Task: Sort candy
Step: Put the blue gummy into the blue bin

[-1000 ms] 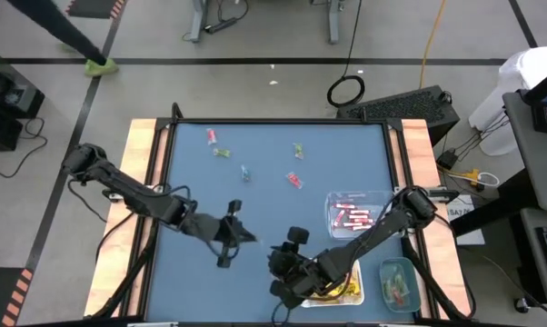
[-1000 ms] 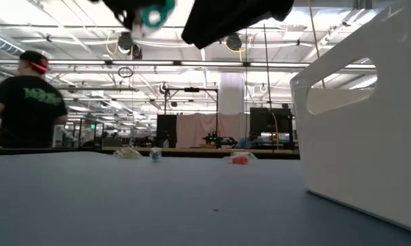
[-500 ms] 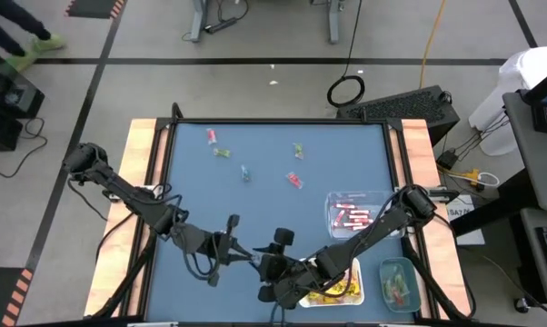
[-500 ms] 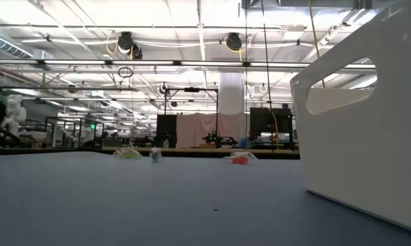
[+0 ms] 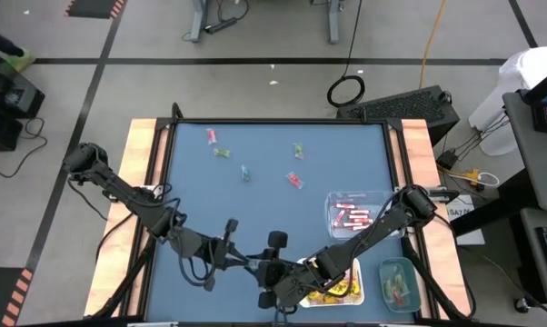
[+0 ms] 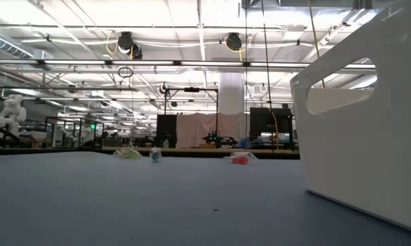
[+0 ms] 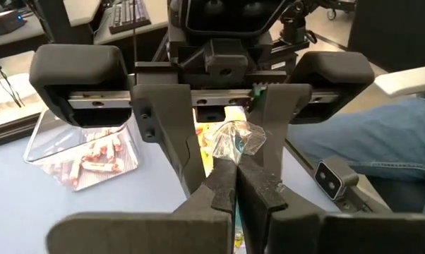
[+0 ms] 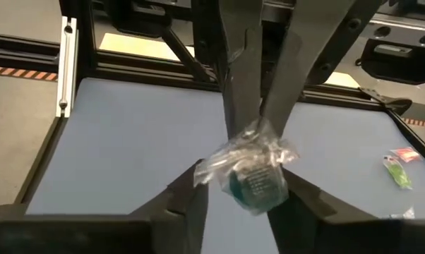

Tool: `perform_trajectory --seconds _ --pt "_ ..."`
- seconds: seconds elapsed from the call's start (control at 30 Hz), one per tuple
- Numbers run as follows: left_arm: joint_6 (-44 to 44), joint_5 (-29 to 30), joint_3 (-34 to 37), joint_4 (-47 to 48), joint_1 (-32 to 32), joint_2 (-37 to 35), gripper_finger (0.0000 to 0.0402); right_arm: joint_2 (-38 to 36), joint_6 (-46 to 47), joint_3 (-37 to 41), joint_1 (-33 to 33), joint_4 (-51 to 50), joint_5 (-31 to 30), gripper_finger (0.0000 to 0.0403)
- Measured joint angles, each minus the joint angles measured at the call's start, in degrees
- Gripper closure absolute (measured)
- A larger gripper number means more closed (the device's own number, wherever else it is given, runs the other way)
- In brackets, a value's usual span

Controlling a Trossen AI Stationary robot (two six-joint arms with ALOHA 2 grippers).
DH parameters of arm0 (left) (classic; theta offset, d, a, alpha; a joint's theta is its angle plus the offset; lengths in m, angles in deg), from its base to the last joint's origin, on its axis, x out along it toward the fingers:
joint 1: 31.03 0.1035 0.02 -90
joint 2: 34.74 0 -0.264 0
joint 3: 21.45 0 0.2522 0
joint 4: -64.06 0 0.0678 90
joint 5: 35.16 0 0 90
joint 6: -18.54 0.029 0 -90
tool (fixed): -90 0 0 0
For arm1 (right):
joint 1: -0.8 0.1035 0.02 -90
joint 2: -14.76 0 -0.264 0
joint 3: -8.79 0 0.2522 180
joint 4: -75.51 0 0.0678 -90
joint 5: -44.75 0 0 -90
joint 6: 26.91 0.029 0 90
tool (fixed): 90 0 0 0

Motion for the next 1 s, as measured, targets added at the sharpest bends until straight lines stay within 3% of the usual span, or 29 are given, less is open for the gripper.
perform_trajectory --seconds 0.33,0.47,0.63,0.8,1.0 --pt "-0.4 0.1 0.0 -0.1 0.0 0.0 0.0383 0.0 -0.8 0.0 0.0 -0.3 -0.1 0.0358" --pt "-0.4 0.4 0.1 -0.5 -0.1 0.0 0.0332 -0.1 -0.8 0.0 0.1 -1.1 1.3 0.0369" --pt "-0.4 1.1 0.1 -2.4 -0.3 0.0 0.0235 -0.6 1.0 0.0 0.5 -5.4 3.9 0.0371" --pt "-0.4 4.2 0.1 -2.1 -0.7 0.0 0.0163 -4.0 10.1 0.0 1.3 -19.0 9.3 0.0371" --pt "-1.2 12.1 0.1 1.2 -0.6 0.0 0.0146 -10.2 30.3 0.0 2.9 -43.7 26.5 0.0371"
